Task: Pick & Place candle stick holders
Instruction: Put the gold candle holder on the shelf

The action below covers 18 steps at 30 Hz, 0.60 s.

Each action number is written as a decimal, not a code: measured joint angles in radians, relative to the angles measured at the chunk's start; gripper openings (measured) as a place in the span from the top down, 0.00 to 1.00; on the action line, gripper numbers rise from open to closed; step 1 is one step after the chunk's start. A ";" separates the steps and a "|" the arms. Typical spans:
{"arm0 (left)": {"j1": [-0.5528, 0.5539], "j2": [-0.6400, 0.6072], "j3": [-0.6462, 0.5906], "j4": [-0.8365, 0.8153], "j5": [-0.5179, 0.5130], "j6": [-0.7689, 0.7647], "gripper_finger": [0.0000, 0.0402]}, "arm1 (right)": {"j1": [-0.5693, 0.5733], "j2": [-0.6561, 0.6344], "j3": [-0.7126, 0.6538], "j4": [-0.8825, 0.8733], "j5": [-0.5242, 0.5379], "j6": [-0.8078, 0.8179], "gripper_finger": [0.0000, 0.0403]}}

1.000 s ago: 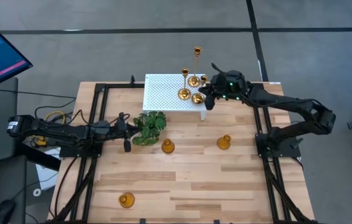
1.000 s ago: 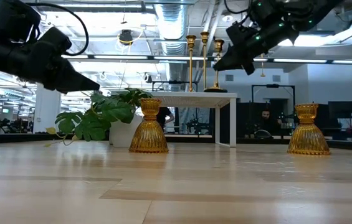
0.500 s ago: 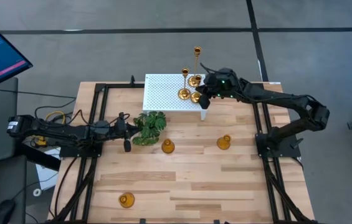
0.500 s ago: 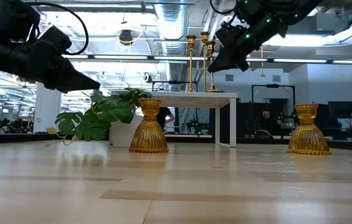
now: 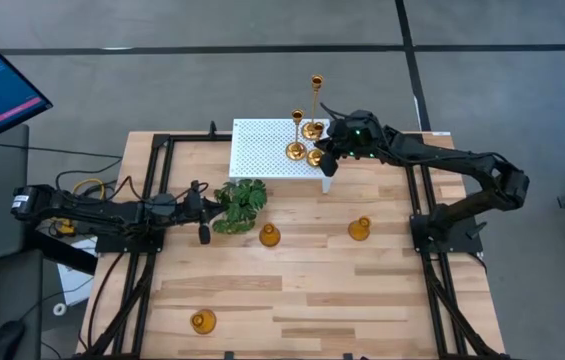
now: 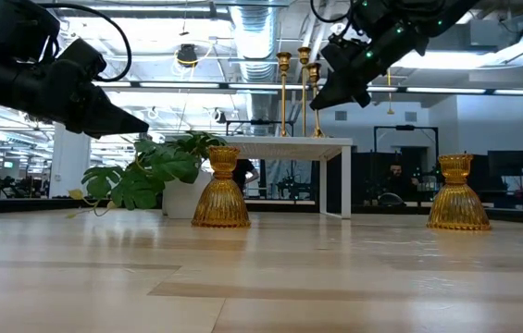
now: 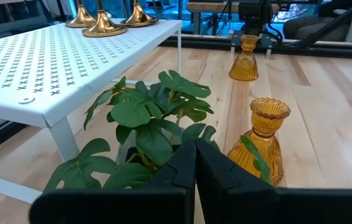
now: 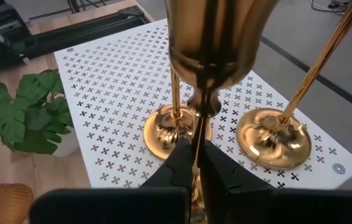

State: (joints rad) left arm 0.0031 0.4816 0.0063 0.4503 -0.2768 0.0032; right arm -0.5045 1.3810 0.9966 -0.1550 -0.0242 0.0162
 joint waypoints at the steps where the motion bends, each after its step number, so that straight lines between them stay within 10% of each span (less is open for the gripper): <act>1: 0.000 0.000 0.000 0.000 0.000 0.000 0.99 | 0.000 0.000 0.000 -0.004 0.000 0.000 1.00; 18: 0.000 0.000 0.000 0.000 0.000 0.000 0.99 | 0.000 0.001 -0.002 -0.062 0.000 0.002 0.80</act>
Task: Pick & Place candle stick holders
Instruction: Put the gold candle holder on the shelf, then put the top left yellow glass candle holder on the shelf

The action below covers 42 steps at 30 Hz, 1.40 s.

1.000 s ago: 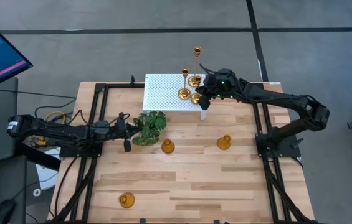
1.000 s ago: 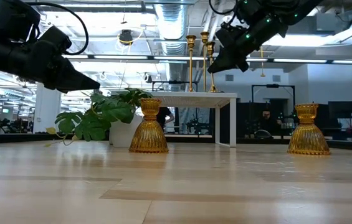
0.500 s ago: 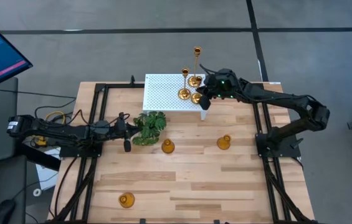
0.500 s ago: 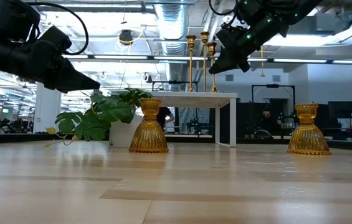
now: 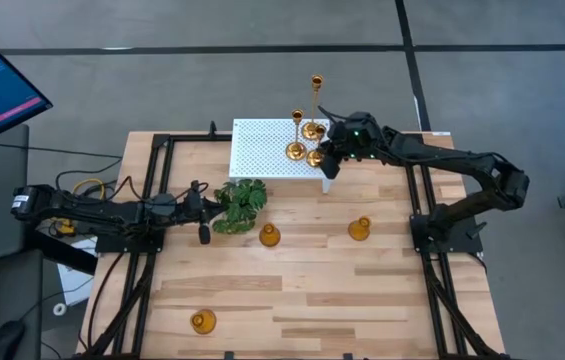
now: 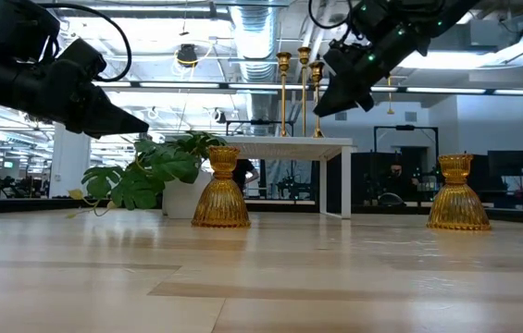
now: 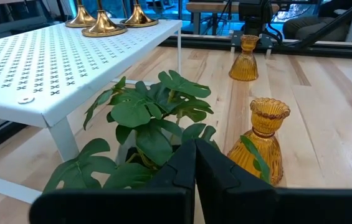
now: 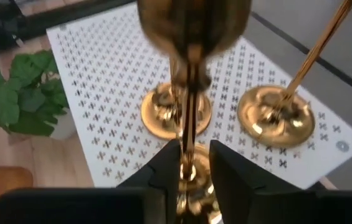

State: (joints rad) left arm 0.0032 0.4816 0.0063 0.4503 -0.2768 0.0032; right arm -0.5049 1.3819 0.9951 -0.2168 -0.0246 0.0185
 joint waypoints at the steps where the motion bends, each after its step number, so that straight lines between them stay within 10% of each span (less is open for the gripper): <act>1: 0.000 0.000 0.000 0.000 0.000 0.000 0.99 | 0.000 -0.003 0.000 -0.009 0.000 0.000 0.79; 25: 0.000 0.000 0.000 0.004 0.000 0.000 0.99 | 0.178 -0.170 -0.025 -0.257 -0.004 -0.114 0.76; 42: 0.000 0.000 0.000 0.007 0.002 -0.008 0.99 | 0.367 -0.165 -0.340 0.295 -0.004 -0.063 0.76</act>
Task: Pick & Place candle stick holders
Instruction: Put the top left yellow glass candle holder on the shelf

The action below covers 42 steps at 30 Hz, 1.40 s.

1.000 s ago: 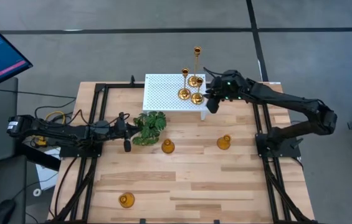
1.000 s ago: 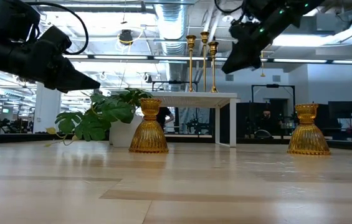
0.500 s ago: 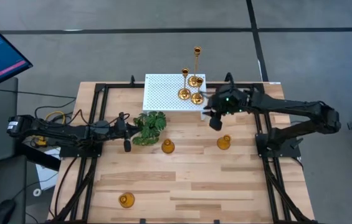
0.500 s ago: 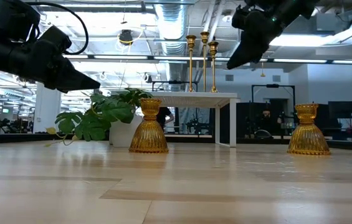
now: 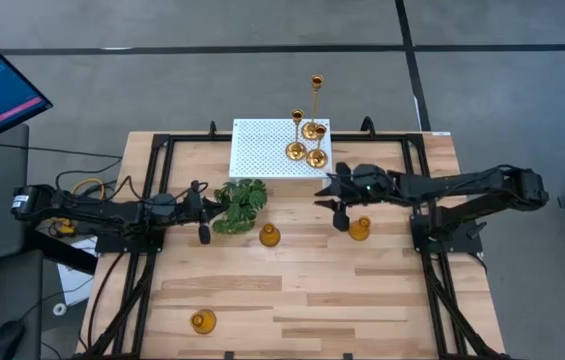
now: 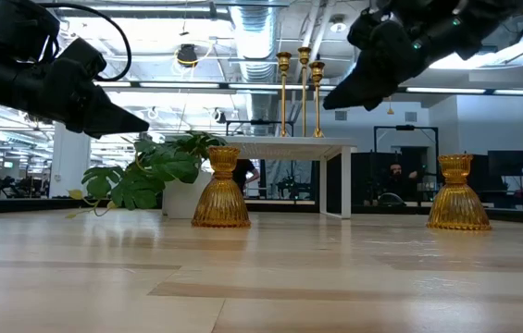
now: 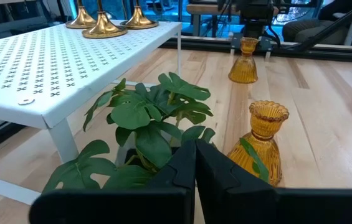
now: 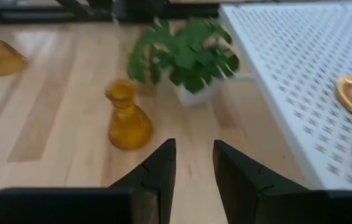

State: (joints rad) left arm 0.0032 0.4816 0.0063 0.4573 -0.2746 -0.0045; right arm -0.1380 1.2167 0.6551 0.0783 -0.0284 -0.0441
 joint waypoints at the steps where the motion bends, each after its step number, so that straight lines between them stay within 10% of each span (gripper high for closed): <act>1: 0.000 0.000 0.000 0.000 0.012 0.000 0.99 | 0.010 0.000 -0.017 0.039 0.000 0.000 0.76; 12: 0.000 0.000 0.000 0.093 0.288 -0.001 0.99 | 0.048 0.000 -0.064 0.142 0.003 0.000 0.76; 31: -0.122 0.056 0.004 0.146 0.232 0.001 0.99 | 0.033 0.000 -0.064 0.140 0.003 -0.016 0.76; 42: -0.216 0.372 0.201 0.151 0.130 0.069 0.99 | 0.017 0.000 -0.064 0.140 0.003 -0.019 0.76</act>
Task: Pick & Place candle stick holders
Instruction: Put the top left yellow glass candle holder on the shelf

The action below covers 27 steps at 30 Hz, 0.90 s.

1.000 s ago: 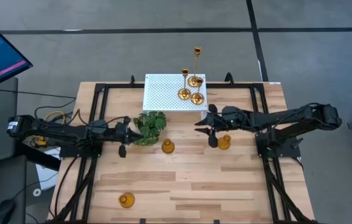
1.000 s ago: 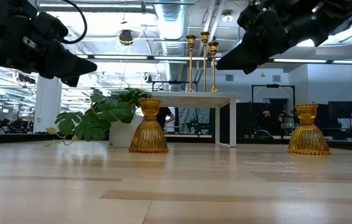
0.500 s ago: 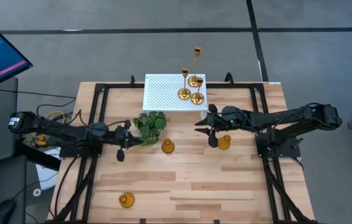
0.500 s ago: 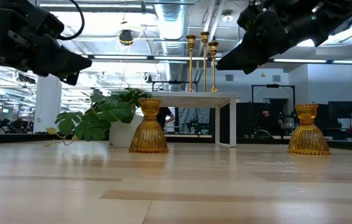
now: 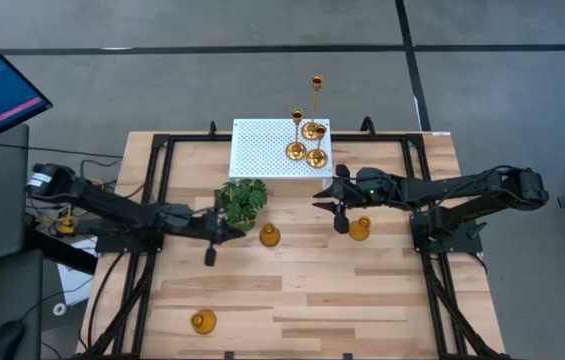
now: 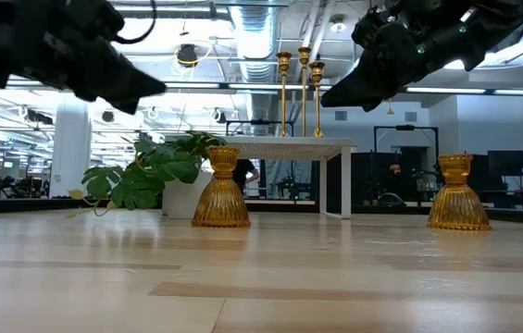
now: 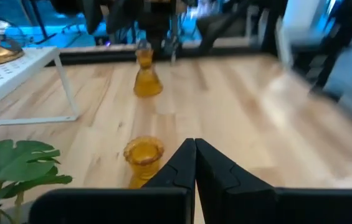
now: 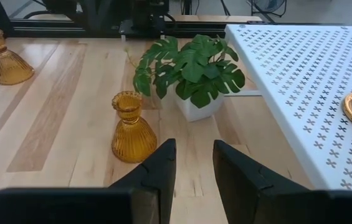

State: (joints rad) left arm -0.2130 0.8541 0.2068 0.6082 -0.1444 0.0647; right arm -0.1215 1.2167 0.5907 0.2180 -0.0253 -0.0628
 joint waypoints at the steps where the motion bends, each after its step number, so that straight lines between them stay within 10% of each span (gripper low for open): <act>1: -0.005 0.038 0.016 -0.003 -0.020 0.033 0.99 | 0.000 0.000 0.000 -0.001 0.000 0.000 0.76; 11: -0.069 0.260 0.204 -0.039 -0.159 0.418 0.99 | 0.000 0.000 0.000 -0.039 0.000 0.000 0.76; 17: -0.090 0.215 0.316 -0.377 -0.358 0.507 0.99 | 0.000 0.000 0.000 -0.050 0.000 0.000 0.76; 27: -0.056 0.164 0.441 -0.624 -0.155 0.505 0.98 | 0.000 0.000 0.000 -0.047 0.000 0.000 0.76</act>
State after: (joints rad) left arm -0.2690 1.0178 0.6479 -0.0160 -0.2996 0.5697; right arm -0.1215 1.2167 0.5903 0.1708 -0.0250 -0.0624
